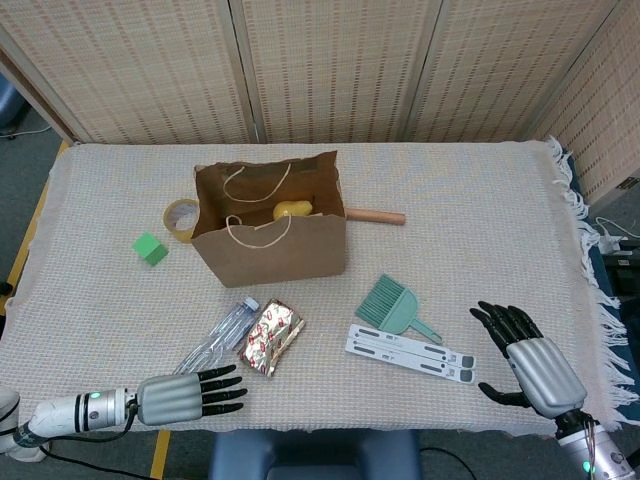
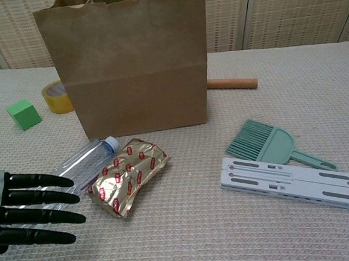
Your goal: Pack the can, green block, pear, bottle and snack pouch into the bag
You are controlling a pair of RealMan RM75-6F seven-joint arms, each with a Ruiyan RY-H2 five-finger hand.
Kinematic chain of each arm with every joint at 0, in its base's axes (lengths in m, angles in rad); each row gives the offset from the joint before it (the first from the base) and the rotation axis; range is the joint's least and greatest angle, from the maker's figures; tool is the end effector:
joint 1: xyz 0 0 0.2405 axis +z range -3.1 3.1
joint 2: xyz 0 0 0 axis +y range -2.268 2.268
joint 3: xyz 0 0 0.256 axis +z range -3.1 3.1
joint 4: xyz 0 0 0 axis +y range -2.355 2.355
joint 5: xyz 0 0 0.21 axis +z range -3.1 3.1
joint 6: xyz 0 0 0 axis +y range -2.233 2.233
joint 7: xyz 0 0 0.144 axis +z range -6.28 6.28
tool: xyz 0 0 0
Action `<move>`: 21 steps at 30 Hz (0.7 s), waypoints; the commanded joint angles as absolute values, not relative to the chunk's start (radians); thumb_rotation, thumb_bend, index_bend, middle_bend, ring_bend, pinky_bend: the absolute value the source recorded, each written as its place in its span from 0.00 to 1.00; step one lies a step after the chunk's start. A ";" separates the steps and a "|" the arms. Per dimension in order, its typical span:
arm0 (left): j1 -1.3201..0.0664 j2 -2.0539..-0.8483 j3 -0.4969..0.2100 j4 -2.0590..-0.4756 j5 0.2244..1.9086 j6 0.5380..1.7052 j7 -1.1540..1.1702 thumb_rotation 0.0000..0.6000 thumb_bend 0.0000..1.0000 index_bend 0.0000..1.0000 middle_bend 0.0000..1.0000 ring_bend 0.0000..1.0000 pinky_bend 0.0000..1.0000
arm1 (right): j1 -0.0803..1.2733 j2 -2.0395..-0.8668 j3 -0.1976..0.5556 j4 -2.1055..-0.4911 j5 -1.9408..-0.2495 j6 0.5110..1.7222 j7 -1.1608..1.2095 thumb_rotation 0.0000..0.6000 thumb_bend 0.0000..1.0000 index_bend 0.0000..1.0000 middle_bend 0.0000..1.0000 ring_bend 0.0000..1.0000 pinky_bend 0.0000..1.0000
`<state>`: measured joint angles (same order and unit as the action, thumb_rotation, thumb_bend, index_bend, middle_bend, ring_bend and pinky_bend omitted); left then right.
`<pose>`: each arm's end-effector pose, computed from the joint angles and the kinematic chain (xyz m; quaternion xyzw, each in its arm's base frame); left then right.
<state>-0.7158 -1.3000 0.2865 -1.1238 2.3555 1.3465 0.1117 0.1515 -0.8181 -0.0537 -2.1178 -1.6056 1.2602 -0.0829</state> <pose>-0.2393 0.2366 0.0446 -0.9381 0.1200 -0.2962 0.1334 -0.2172 -0.1599 0.1607 0.6793 -0.4583 0.3587 0.4471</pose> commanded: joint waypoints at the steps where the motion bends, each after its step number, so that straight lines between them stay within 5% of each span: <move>1: -0.745 -1.320 0.283 -1.137 2.352 1.294 0.144 1.00 0.37 0.00 0.00 0.00 0.06 | 0.152 -0.816 -0.056 -2.117 -1.609 1.258 -0.081 1.00 0.10 0.00 0.00 0.00 0.00; 21: -0.861 -1.254 0.287 -1.173 2.344 1.233 0.183 1.00 0.37 0.00 0.00 0.00 0.06 | 0.152 -0.809 -0.059 -2.122 -1.613 1.260 -0.073 1.00 0.10 0.00 0.00 0.00 0.00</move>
